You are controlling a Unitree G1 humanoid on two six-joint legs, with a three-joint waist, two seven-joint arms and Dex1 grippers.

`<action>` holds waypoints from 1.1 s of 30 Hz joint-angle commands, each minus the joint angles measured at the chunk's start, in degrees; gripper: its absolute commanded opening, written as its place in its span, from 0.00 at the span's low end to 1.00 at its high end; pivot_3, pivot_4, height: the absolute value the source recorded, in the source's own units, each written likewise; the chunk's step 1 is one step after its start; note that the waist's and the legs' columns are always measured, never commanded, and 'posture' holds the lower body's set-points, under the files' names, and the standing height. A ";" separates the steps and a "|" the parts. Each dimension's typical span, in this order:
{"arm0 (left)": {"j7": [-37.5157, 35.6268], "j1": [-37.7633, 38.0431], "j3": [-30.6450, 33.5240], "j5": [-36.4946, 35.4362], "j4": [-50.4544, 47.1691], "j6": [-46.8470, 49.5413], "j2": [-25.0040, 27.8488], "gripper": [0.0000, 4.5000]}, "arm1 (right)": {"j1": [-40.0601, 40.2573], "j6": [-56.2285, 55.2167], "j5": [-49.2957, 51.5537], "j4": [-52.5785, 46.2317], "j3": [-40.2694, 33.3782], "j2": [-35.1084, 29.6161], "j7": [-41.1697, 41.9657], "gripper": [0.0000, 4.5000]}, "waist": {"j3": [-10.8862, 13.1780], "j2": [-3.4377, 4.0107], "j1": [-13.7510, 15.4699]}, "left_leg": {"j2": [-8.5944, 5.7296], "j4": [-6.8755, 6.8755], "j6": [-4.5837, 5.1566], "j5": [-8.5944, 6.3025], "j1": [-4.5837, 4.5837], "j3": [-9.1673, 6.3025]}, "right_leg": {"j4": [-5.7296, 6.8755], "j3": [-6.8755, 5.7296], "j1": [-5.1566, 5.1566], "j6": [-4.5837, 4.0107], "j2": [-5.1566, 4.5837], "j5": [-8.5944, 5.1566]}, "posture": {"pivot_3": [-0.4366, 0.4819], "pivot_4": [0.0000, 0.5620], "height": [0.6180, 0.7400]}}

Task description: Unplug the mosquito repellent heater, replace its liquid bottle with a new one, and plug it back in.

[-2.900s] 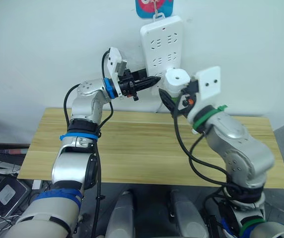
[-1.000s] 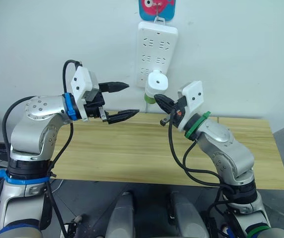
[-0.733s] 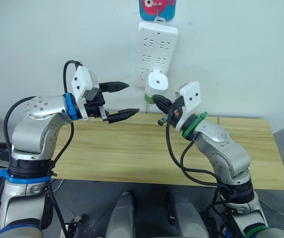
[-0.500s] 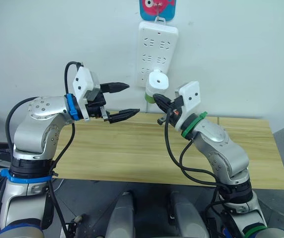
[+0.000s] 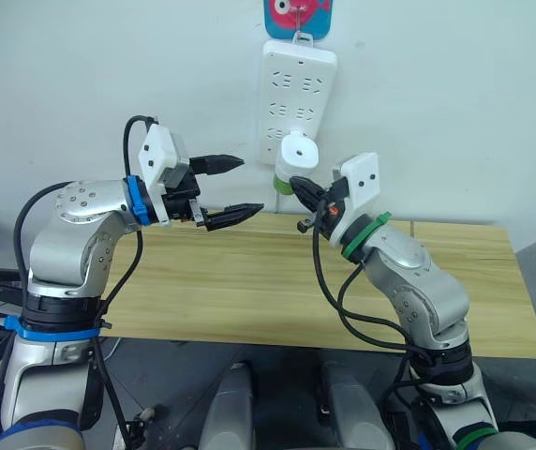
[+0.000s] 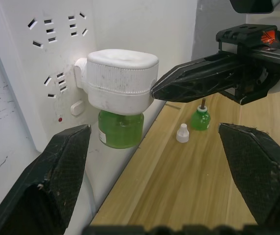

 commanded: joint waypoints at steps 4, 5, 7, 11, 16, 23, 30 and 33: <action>0.01 -0.97 0.18 -0.21 -1.14 -1.24 0.07 1.00 | -1.90 -0.64 -0.20 -1.62 -4.66 -0.31 -2.67 0.00 | 0.00 0.00 0.01 | 0.00 0.00 -0.01 0.01 0.00 -0.01 | 0.00 -0.01 0.00 -0.04 0.00 0.03 | 0.52 0.49 1.00; 0.00 -0.93 0.16 -0.17 -1.13 -1.28 0.12 1.00 | -1.57 0.02 0.42 -2.39 -3.86 -0.94 -1.31 0.00 | 0.00 0.00 0.00 | 0.00 0.00 -0.01 0.02 0.01 -0.01 | 0.01 -0.02 0.00 -0.05 0.00 0.03 | 0.52 0.49 1.00; -0.10 -0.74 0.15 0.10 -0.77 -1.57 0.29 1.00 | -0.47 1.35 1.62 -4.27 -2.00 -2.63 1.50 0.00 | 0.00 0.00 0.01 | -0.01 0.00 -0.01 0.02 0.00 -0.01 | 0.00 -0.01 0.01 -0.05 0.00 0.04 | 0.53 0.49 1.00; 0.04 0.23 0.58 0.63 0.37 -1.82 0.70 1.00 | 2.91 4.07 4.72 -9.91 -0.23 -7.47 6.28 0.00 | 0.00 0.00 0.02 | -0.01 -0.04 0.00 0.00 -0.01 -0.01 | -0.09 0.00 0.01 -0.05 0.00 0.03 | 0.53 0.47 1.00; 0.13 1.87 1.30 2.46 4.07 -2.74 2.20 1.00 | 8.50 6.50 9.92 -16.87 -4.52 -14.50 10.73 0.00 | 0.00 0.00 -0.16 | 0.01 -0.27 0.05 -0.04 -0.01 0.01 | -0.21 0.01 -0.06 -0.05 -0.01 0.03 | 0.52 0.45 1.00; -1.24 2.72 1.84 5.24 12.03 -8.18 4.25 1.00 | 15.43 3.98 12.31 -16.99 -12.69 -24.93 16.50 0.35 | -0.07 -0.04 0.02 | 0.00 -0.27 0.05 -0.03 0.00 0.06 | -0.27 0.00 -0.02 -0.05 -0.01 0.03 | 0.50 0.41 1.00; -2.97 2.66 1.27 4.98 11.04 -8.87 4.57 1.00 | 14.13 4.05 15.31 -17.28 -12.56 -24.49 16.38 0.92 | -0.42 -0.12 -0.07 | 0.06 -0.22 0.04 -0.03 0.00 0.09 | -0.24 0.00 -0.02 -0.05 0.00 0.03 | 0.51 0.38 1.00; -3.79 2.92 1.65 4.95 10.51 -8.24 5.47 1.00 | 14.19 4.53 17.16 -17.56 -14.05 -24.81 16.30 1.00 | -0.44 -0.15 -0.01 | 0.01 -0.22 0.04 -0.02 -0.01 0.10 | -0.26 0.02 -0.01 -0.05 -0.02 0.03 | 0.52 0.37 1.00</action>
